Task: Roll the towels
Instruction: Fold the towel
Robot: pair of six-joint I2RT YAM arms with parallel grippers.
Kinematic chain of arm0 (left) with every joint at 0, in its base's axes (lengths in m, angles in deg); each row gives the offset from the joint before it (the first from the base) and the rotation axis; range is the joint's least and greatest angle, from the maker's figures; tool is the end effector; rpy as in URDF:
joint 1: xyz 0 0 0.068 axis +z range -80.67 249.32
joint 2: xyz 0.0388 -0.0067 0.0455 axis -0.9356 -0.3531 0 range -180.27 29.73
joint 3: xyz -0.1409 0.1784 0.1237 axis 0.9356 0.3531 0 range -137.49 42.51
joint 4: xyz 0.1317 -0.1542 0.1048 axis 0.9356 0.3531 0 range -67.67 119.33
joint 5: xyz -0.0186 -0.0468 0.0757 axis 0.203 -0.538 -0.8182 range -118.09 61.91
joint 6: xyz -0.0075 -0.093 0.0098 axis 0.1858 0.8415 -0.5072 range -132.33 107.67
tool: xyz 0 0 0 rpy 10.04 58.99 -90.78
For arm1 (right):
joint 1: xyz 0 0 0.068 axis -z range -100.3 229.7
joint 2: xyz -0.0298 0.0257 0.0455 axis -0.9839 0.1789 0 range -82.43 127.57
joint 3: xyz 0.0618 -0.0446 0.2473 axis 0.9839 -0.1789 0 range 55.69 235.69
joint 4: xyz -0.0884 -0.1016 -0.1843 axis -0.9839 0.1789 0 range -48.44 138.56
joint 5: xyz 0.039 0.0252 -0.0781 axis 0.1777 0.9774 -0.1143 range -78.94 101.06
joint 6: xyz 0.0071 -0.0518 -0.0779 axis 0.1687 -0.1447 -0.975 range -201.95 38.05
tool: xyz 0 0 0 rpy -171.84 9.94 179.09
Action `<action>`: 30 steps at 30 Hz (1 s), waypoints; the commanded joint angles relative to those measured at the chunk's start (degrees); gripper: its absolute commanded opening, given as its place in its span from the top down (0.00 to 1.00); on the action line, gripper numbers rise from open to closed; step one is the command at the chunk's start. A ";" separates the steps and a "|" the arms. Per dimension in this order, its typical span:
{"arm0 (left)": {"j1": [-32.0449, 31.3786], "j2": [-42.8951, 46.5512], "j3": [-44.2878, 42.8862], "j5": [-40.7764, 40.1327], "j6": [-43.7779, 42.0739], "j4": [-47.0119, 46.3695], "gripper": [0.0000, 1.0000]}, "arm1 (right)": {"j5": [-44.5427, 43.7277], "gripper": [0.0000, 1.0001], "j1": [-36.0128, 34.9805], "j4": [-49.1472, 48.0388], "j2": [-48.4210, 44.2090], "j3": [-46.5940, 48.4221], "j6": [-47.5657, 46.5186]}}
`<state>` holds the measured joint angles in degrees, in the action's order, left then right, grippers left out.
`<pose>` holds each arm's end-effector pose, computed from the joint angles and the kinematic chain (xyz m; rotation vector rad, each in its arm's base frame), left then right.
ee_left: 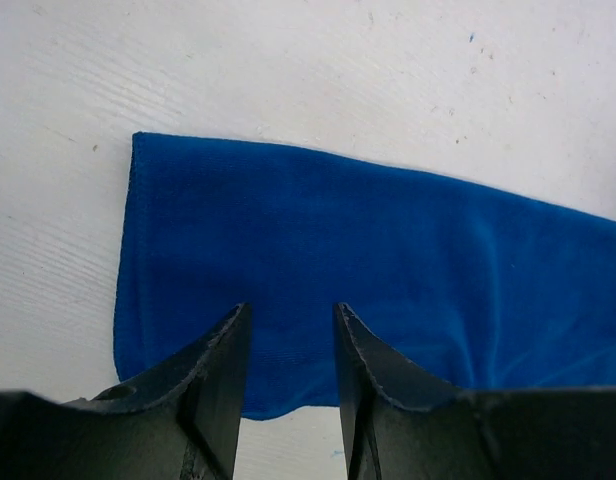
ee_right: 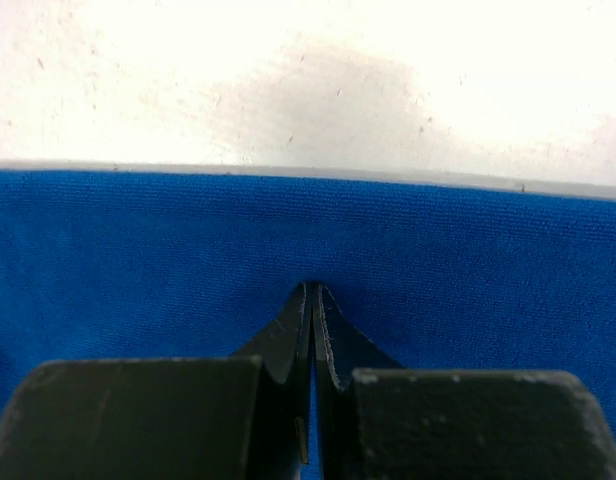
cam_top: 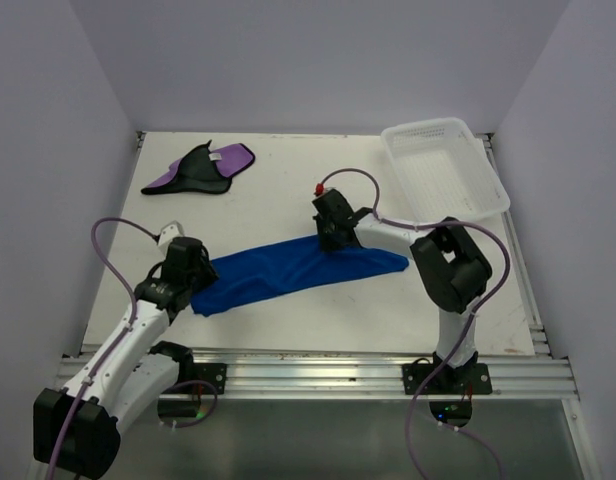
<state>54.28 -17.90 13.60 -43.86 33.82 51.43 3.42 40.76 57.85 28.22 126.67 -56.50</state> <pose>0.1736 -0.0229 0.1723 -0.7571 2.2485 -0.1826 0.3148 0.2399 0.1287 -0.2483 2.5453 0.2725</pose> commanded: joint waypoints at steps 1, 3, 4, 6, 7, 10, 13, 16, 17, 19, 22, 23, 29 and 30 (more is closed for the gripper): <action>-0.24 -0.79 -0.80 0.12 0.78 0.61 0.58 | 0.34 1.00 2.10 -0.92 3.08 1.97 -1.11; -0.24 -1.40 -0.89 0.04 0.87 0.52 0.58 | 0.00 1.00 2.90 -0.57 4.48 2.93 -1.11; -0.24 -1.84 -0.89 -0.05 0.87 0.43 0.58 | -0.18 1.00 3.77 -0.39 4.92 3.11 -1.11; -0.24 -1.85 -0.45 -0.05 0.96 -0.01 0.58 | -0.27 1.00 4.74 0.05 5.97 3.98 -1.11; -0.24 -1.93 -0.28 0.04 0.96 -0.10 0.58 | -0.18 1.00 5.97 0.31 6.24 4.25 -1.11; -0.24 -2.37 0.69 0.65 0.96 -1.06 0.58 | 0.25 1.00 8.00 0.49 7.12 4.96 -1.28; -0.33 -3.16 1.13 1.18 0.87 -1.15 0.65 | 0.26 1.00 9.14 1.11 7.74 5.92 -1.81; -1.55 -3.86 2.01 1.01 1.57 -1.07 0.70 | 0.52 1.00 9.85 1.37 8.17 6.54 -2.07; -2.26 -4.13 2.45 0.66 2.44 -1.15 0.73 | 0.61 1.00 10.02 1.37 8.26 6.63 -2.16; -4.27 -4.92 2.89 0.13 3.50 -1.33 0.75 | 0.87 1.00 10.28 1.20 8.35 6.71 -2.25; -6.30 -6.85 2.72 -1.72 4.03 -1.42 0.75 | 1.57 1.00 10.29 0.93 8.53 6.36 -2.25; -6.48 -7.38 2.63 -2.07 4.03 -1.68 0.75 | 1.75 1.00 10.37 0.85 8.53 6.36 -2.34; -8.24 -10.54 1.48 -3.39 4.03 -1.95 0.74 | 2.10 1.00 10.37 0.49 8.70 6.10 -2.60; -8.50 -10.63 1.40 -3.56 3.95 -1.77 0.73 | 2.19 1.00 10.37 0.49 8.70 6.01 -2.60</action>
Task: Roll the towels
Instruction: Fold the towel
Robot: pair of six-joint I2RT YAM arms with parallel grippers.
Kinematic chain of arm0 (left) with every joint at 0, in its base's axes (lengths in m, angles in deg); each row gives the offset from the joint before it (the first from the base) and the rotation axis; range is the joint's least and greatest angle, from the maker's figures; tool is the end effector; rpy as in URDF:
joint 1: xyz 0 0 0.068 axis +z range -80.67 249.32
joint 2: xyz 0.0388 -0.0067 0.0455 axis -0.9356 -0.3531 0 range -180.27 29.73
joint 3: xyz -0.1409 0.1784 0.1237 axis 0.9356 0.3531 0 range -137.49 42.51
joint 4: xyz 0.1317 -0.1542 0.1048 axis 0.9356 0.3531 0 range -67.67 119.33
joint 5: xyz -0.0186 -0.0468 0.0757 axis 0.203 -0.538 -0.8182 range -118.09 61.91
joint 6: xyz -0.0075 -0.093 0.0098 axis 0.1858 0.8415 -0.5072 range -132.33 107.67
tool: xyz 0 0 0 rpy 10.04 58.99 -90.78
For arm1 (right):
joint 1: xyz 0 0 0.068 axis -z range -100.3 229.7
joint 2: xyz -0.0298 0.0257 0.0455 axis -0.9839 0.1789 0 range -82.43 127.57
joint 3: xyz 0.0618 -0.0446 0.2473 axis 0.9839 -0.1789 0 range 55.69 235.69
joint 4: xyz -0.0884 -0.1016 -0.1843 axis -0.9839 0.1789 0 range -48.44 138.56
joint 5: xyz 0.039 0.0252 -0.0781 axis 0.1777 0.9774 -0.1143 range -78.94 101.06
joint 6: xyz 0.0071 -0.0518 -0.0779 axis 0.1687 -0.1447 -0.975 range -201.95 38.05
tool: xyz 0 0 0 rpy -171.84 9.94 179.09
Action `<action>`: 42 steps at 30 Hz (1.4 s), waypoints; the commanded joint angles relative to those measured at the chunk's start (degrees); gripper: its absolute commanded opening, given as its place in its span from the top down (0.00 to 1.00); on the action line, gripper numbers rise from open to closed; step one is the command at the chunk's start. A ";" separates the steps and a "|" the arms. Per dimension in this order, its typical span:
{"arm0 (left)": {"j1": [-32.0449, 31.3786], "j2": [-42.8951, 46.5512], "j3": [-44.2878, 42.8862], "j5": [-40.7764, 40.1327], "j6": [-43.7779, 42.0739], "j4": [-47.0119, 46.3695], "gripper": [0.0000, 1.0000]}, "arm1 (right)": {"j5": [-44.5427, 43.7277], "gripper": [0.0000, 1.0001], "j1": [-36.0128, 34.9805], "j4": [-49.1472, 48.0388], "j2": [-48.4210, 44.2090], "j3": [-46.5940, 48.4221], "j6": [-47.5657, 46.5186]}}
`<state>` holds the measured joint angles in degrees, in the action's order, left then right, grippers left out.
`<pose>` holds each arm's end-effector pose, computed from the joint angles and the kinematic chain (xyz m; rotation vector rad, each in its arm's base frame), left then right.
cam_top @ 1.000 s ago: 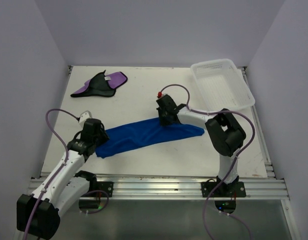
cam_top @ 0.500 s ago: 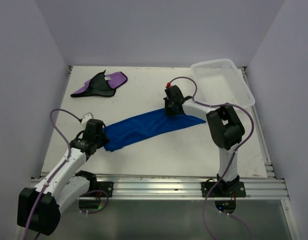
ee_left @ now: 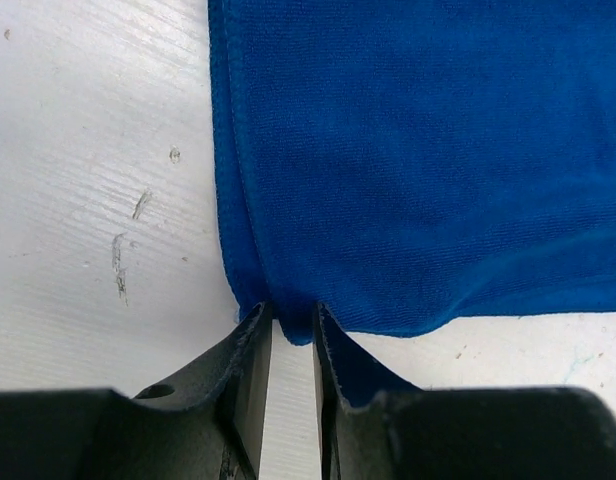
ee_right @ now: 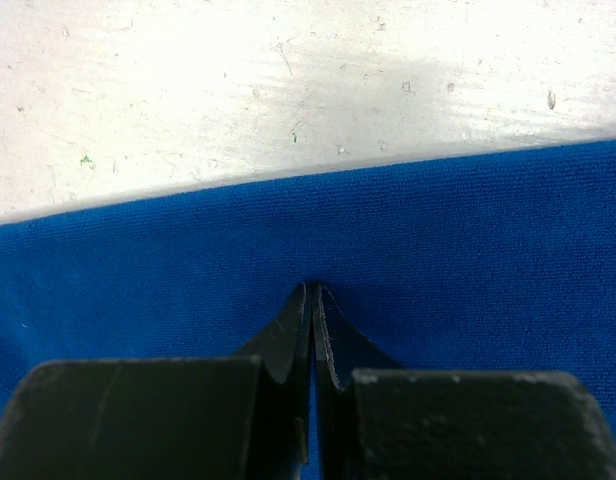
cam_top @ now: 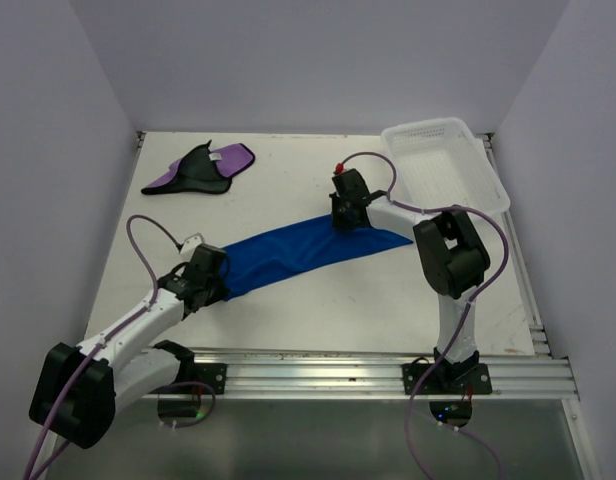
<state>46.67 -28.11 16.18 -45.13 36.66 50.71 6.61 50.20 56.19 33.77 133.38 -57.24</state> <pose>0.1707 -0.0444 0.1325 -0.6797 2.4551 -0.0915 0.3741 0.2042 0.1273 -0.0726 2.5183 0.2953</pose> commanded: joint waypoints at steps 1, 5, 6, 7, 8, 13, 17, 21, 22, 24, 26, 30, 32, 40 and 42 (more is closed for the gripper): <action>-1.07 -0.43 -1.10 -2.56 1.19 -0.70 0.73 | -1.09 1.00 0.93 2.15 3.15 -0.70 -1.94; -1.25 0.54 -0.66 -3.35 1.37 -0.34 0.72 | -0.91 1.00 1.02 2.07 3.24 -0.70 -1.95; -1.25 0.54 -0.57 -3.35 1.28 -0.61 0.72 | -0.74 1.00 1.11 1.98 3.33 -0.61 -1.95; -1.25 0.45 -0.65 -3.35 1.19 -0.87 0.72 | -0.74 1.00 1.02 1.98 3.33 -0.61 -1.95; -1.34 0.36 -0.66 -3.53 1.19 -1.22 0.73 | -0.74 1.00 1.02 1.98 3.24 -0.61 -1.95; -1.34 -1.48 -0.83 -3.97 0.84 -1.84 0.79 | -0.83 1.00 1.02 1.98 3.24 -0.70 -2.21; -1.34 -1.39 -0.39 -4.23 0.67 -2.54 0.79 | -0.74 1.00 1.11 1.98 3.33 -0.70 -2.21; -1.34 -1.92 0.13 -4.06 0.75 -3.33 0.79 | -0.47 1.00 1.20 1.89 3.33 -0.79 -2.21; -1.34 -2.01 0.22 -3.97 0.67 -3.51 0.79 | -0.47 1.00 1.28 1.98 3.33 -0.79 -2.21; -1.34 -2.27 0.49 -3.79 0.67 -4.12 0.79 | -0.39 1.00 1.20 1.80 3.33 -0.96 -2.30; -1.34 -2.36 0.84 -3.71 0.58 -4.74 0.80 | -0.39 1.00 1.28 1.71 3.33 -1.05 -2.30; -1.34 -2.45 1.36 -3.79 0.58 -5.35 0.85 | -0.12 1.00 1.28 1.63 3.33 -0.96 -2.30; -1.34 -2.54 1.63 -3.71 0.58 -5.53 0.87 | -0.04 1.00 1.37 1.71 3.42 -0.96 -2.30; -1.34 -2.54 1.54 -3.53 0.75 -5.53 1.00 | -0.12 1.00 1.37 1.63 3.33 -1.05 -2.30; -1.34 -1.58 1.02 -3.88 0.75 -4.83 1.00 | -0.03 1.00 1.46 1.63 3.42 -1.05 -2.30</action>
<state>45.62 -30.69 17.77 -47.84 36.64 47.17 7.81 50.59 56.10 33.81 133.38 -58.01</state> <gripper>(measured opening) 0.007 0.010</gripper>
